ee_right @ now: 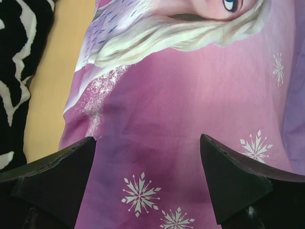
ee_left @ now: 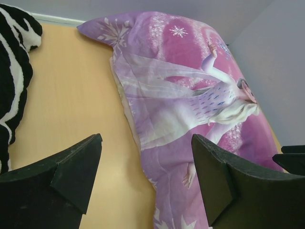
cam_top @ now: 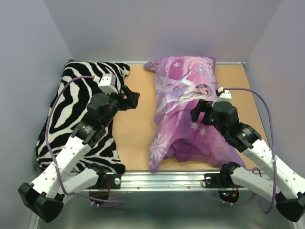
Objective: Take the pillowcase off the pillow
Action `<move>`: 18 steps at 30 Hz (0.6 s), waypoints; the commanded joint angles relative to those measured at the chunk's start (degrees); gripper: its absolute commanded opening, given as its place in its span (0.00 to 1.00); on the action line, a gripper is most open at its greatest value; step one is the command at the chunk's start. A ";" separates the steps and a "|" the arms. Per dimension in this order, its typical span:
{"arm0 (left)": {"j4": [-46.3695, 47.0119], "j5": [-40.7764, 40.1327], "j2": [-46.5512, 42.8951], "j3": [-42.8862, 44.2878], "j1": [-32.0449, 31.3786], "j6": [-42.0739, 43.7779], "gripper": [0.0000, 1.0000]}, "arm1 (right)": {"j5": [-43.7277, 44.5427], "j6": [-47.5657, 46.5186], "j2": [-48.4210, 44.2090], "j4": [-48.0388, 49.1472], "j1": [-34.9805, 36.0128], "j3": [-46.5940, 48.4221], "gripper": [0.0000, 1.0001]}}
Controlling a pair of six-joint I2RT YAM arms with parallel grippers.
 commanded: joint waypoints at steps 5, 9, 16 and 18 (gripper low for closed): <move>1.67 2.15 -0.82 1.23 -0.16 0.75 0.87 | 0.25 -0.74 -1.74 1.35 0.50 4.06 0.95; 1.58 2.25 -1.26 1.15 -0.16 0.75 0.87 | 0.16 -0.47 -1.47 1.26 0.42 4.06 0.95; 2.28 3.91 -0.56 1.15 -0.16 0.49 0.88 | 1.13 -0.39 -0.95 0.91 0.42 3.88 0.95; 2.54 4.53 -0.03 0.88 -0.16 0.22 0.88 | 1.65 -0.03 -0.42 0.47 0.42 4.14 0.95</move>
